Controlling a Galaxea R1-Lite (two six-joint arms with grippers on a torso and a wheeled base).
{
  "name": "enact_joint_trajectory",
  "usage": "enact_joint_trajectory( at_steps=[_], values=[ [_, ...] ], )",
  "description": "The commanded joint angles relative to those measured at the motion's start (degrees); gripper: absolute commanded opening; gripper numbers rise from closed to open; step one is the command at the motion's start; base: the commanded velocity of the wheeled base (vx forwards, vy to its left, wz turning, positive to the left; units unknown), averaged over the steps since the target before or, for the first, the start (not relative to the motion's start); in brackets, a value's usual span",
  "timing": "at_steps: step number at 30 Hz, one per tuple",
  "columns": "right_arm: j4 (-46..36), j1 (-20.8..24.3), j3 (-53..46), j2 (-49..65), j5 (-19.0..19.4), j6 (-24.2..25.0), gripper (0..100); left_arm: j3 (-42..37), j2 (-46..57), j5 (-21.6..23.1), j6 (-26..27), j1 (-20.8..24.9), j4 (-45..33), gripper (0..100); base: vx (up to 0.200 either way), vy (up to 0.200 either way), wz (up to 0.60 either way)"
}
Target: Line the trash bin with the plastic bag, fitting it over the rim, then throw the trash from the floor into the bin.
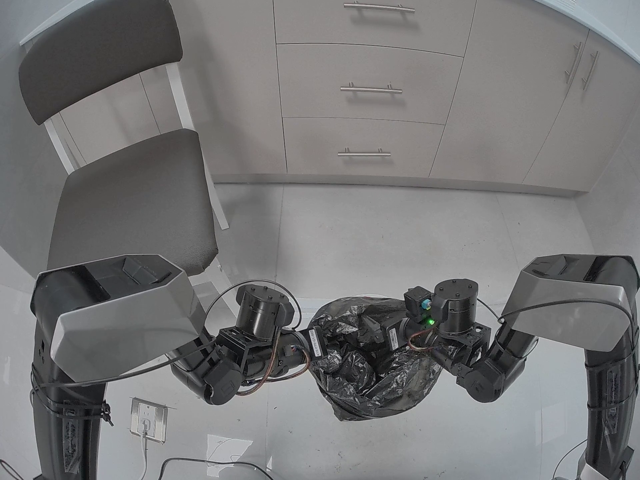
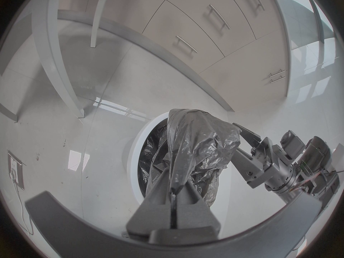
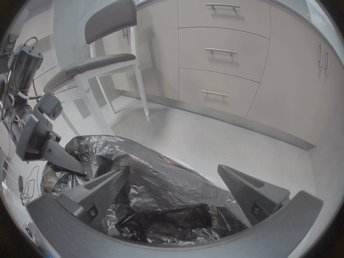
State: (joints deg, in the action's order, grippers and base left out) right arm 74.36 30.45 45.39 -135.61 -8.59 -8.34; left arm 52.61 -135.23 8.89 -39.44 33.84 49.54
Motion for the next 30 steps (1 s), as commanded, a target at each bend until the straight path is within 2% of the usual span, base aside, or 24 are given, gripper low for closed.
enact_joint_trajectory(
  at_steps=[1, 10, 15, 17, 20, 24, 30],
  values=[
    [0.0, -0.6, 1.9, -2.3, -0.1, 0.1, 100, 0.6, -0.1, 0.0, 0.0, 0.0, -0.1, 0, 0.000, 0.000, 0.00],
    [0.3, -3.0, 6.6, -5.8, -1.8, 0.5, 100, 2.1, -0.4, -0.8, 0.4, -0.7, -2.3, 0, 0.000, 0.000, 0.00],
    [0.6, -3.3, 7.8, -7.0, -2.2, 3.2, 100, 2.4, -2.1, -1.1, 6.0, -1.5, -2.5, 0, 0.000, 0.000, 0.00],
    [0.6, -3.5, 8.5, -7.4, -2.2, 4.7, 100, 2.4, -3.0, -2.8, 7.9, -1.4, -2.3, 0, 0.000, 0.000, 0.00],
    [0.7, -3.6, 8.9, -7.7, -2.3, 5.0, 100, 2.4, -2.9, -3.9, 9.0, -1.4, -2.0, 0, 0.000, 0.000, 0.00],
    [0.9, -3.6, 8.9, -7.7, -2.5, 5.0, 100, 2.1, -3.4, -4.0, 13.7, -1.1, -1.6, 0, 0.000, 0.000, 0.00],
    [0.9, -4.1, 9.0, -7.5, -2.6, 5.0, 100, 2.1, -3.2, -4.0, 13.8, -0.3, -1.6, 0, 0.000, 0.000, 0.00]
  ],
)
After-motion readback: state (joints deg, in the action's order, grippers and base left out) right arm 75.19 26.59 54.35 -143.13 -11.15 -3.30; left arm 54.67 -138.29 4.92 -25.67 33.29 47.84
